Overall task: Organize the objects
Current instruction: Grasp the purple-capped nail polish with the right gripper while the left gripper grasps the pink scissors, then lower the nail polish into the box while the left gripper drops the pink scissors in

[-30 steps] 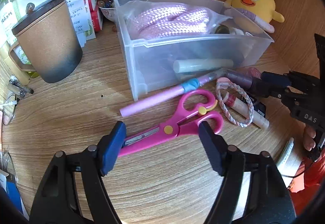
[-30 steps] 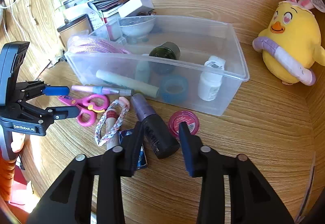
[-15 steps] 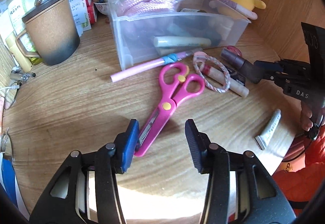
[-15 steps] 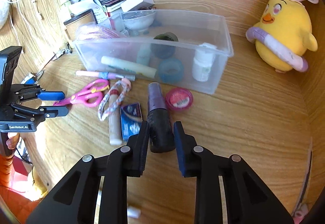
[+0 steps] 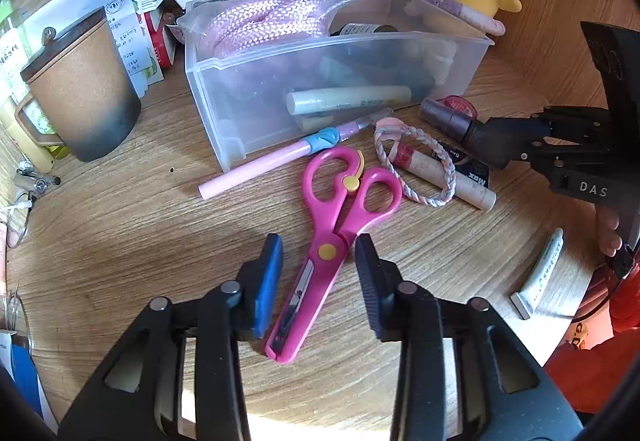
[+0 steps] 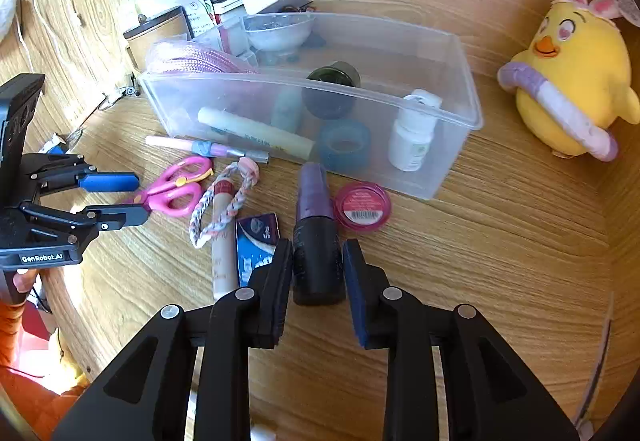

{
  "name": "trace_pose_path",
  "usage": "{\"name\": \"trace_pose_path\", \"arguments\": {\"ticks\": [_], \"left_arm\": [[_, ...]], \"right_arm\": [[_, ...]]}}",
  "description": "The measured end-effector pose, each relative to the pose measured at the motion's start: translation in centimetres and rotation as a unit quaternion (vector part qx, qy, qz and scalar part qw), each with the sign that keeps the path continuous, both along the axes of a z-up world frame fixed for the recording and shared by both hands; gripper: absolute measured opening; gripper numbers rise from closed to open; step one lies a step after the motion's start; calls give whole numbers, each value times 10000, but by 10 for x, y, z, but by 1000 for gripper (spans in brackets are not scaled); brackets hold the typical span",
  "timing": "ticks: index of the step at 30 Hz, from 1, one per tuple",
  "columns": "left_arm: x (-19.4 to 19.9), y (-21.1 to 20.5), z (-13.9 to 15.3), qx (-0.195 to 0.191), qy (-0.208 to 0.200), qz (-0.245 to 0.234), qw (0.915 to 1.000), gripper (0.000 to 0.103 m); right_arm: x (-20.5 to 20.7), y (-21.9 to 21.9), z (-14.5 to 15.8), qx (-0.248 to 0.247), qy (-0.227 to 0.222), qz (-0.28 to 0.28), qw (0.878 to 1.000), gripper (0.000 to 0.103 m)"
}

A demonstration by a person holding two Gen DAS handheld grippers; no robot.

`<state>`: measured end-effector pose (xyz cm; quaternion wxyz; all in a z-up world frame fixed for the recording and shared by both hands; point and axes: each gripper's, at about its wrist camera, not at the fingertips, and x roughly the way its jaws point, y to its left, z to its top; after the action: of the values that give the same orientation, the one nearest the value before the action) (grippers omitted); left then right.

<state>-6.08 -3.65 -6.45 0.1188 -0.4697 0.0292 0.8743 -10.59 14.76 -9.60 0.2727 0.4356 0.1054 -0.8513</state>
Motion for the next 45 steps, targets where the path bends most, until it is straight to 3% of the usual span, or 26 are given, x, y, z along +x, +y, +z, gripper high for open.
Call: {"name": "trace_pose_path", "arguments": {"ticks": [4,8,11,23,30,45], "left_arm": [[-1,6,-1,82,36,-10,10000,25],[7,14,0,-193,174,203,9995,19],[17,13,6,-304,365,351,9983,18],[37,13,39,-105,861,457,9952,17],[35,13,61,245,1103,508,9923,17],[23,28,114,482,1797,248,9822,17]], "right_arm": [[-6,-6,-7,-29,-120,-19,9999,24],[-5,-6,-6,-115,-80,-65,9999,24],[3,-4,-3,-135,42,-114,9998,24],[24,9,26,-498,395,-321,9975,24],[30,15,48,-768,652,-415,9940,24],[26,16,92,-1167,1209,-452,9847,24]]}}
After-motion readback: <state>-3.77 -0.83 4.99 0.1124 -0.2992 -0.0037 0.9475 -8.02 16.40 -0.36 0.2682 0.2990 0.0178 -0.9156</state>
